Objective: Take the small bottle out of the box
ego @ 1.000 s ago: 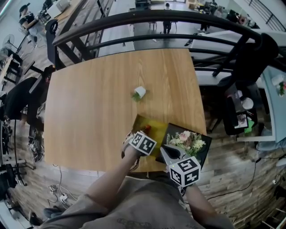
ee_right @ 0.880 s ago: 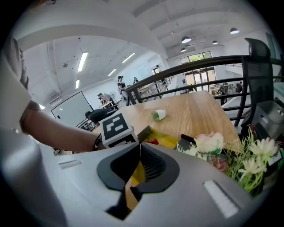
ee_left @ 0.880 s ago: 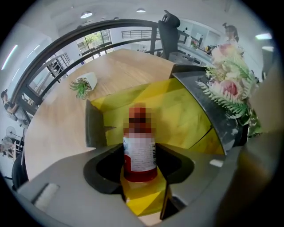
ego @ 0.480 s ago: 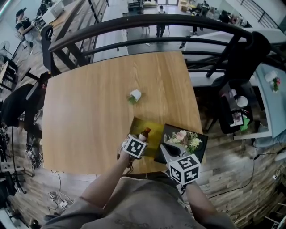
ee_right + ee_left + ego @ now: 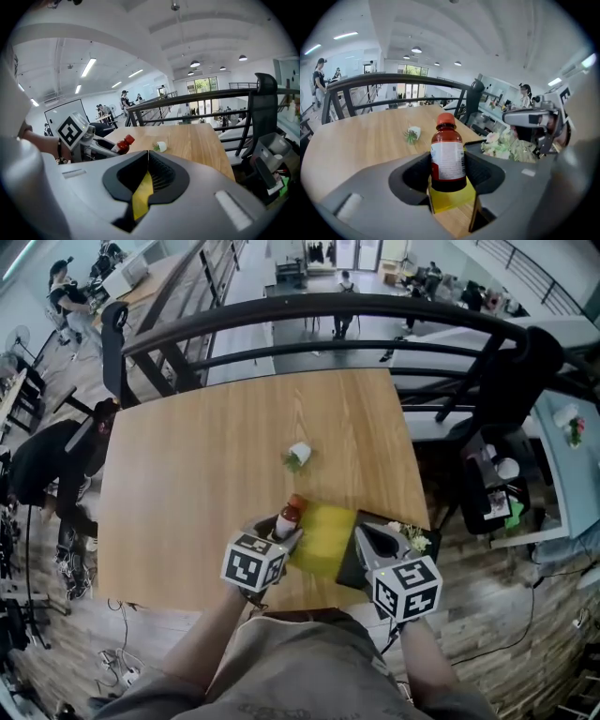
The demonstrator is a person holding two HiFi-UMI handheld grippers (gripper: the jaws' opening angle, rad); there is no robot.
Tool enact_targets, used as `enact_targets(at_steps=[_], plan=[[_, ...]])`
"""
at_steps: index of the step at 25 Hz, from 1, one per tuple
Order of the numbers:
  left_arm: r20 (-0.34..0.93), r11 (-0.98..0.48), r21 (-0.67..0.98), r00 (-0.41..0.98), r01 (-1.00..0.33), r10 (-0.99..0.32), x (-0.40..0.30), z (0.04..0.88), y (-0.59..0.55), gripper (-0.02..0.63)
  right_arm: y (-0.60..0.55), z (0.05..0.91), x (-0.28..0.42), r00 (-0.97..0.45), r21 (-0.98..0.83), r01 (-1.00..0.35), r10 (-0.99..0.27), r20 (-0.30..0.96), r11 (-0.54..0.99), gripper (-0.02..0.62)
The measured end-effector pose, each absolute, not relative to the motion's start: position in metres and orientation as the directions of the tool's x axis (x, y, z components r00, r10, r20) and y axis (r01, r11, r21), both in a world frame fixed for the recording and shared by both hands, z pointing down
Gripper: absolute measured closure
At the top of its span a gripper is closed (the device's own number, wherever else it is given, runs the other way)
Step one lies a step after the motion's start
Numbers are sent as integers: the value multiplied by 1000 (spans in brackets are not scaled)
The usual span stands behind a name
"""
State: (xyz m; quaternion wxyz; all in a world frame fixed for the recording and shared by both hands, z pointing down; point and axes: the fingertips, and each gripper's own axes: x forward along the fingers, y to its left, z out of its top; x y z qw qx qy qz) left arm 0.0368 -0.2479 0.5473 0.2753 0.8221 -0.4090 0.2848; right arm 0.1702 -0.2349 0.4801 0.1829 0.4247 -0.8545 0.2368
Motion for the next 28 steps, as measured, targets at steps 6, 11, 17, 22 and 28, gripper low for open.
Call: enact_targets(at_steps=[6, 11, 17, 22, 28], plan=[[518, -561, 192, 569, -805, -638, 29, 447, -254, 389, -247, 410, 165, -540, -134, -834, -745, 391, 535, 583], [387, -589, 166, 601, -791, -699, 18, 380, -247, 388, -241, 350, 165, -519, -72, -851, -814, 261, 520, 583], [236, -609, 153, 628, -778, -742, 7, 320, -238, 388, -230, 300, 174, -476, -35, -879, -866, 155, 476, 583], [158, -619, 136, 634, -774, -757, -1, 292, -225, 388, -212, 274, 179, -457, -18, -889, -885, 92, 457, 584], [110, -622, 105, 630, -776, -769, -3, 291, -209, 388, -198, 279, 170, -486, -26, -874, -867, 114, 486, 584]])
